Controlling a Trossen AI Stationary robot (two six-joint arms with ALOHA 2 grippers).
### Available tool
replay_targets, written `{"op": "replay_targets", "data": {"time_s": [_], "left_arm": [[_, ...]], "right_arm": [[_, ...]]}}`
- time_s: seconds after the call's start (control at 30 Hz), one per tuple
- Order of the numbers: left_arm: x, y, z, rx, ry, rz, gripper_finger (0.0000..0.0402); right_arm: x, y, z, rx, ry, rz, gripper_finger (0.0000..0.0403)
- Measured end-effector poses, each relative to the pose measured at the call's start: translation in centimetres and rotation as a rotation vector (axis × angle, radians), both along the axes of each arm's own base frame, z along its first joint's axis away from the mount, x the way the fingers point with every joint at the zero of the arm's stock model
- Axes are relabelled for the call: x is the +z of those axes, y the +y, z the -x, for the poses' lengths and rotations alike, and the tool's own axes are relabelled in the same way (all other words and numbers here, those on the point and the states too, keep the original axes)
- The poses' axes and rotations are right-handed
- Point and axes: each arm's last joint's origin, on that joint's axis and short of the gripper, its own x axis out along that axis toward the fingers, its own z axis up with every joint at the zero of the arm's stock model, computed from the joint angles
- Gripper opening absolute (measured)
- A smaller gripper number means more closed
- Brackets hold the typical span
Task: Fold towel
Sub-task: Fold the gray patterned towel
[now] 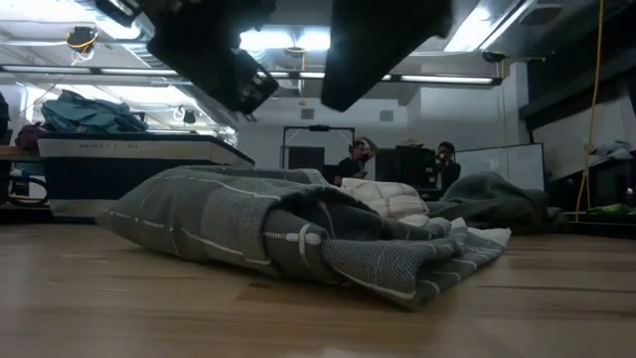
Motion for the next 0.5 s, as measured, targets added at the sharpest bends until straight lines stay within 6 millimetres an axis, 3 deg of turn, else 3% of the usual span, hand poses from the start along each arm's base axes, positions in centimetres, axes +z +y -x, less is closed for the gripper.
{"op": "replay_targets", "data": {"time_s": [0.3, 0.5], "left_arm": [[-3.1, -0.3, -1.6, 0.003, 0.087, -0.009, 0.0111], [-5.8, -0.3, -2.3, -0.028, 0.161, -0.029, 0.0111]], "right_arm": [[-0.1, -3.0, -1.6, 0.042, 0.051, 0.018, 0.0049], [-2.0, -3.4, -1.4, 0.076, 0.102, 0.008, 0.0049]]}}
